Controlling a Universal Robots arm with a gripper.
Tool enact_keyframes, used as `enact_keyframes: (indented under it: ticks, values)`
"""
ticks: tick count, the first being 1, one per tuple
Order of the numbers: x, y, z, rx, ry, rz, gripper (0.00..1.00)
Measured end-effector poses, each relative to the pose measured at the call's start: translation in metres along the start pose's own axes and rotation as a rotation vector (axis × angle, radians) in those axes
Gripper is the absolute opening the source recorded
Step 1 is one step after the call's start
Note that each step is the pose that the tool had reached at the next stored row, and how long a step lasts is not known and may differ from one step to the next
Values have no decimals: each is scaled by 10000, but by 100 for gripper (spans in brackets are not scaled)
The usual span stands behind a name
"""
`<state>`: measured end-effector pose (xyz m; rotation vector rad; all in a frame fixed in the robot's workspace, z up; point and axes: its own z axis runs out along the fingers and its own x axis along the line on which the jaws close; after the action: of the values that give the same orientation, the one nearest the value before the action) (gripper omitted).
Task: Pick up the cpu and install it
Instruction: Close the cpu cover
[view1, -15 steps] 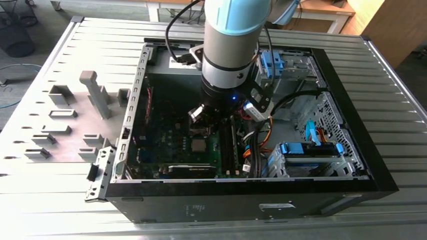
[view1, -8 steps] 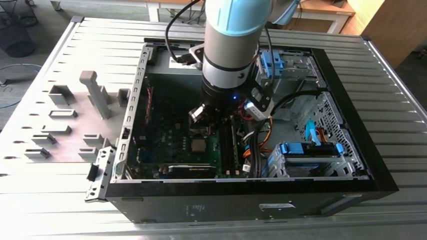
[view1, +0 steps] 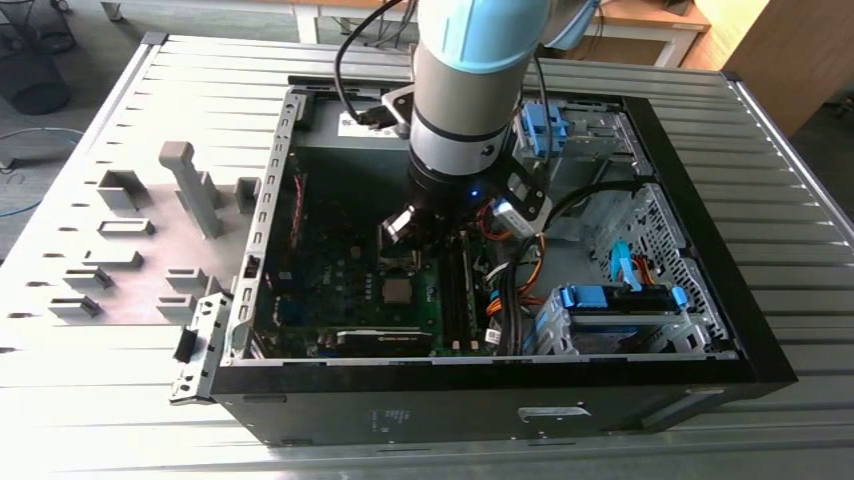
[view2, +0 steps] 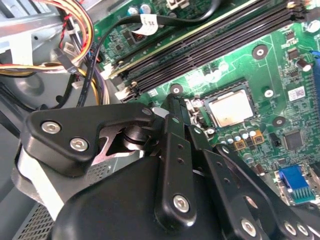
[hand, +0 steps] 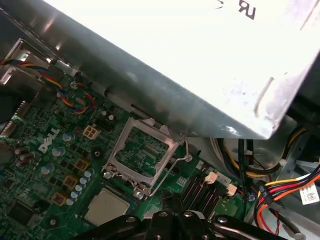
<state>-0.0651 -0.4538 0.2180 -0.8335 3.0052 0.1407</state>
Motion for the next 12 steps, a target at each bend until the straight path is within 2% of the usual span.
enact_keyframes:
  ticks: [4, 8, 12]
  values:
    - [-16, 23, 16, -43, -18, -88, 11]
    - [-27, 42, 32, -129, -57, -189, 11]
    - [-40, 63, 66, -170, -73, -273, 11]
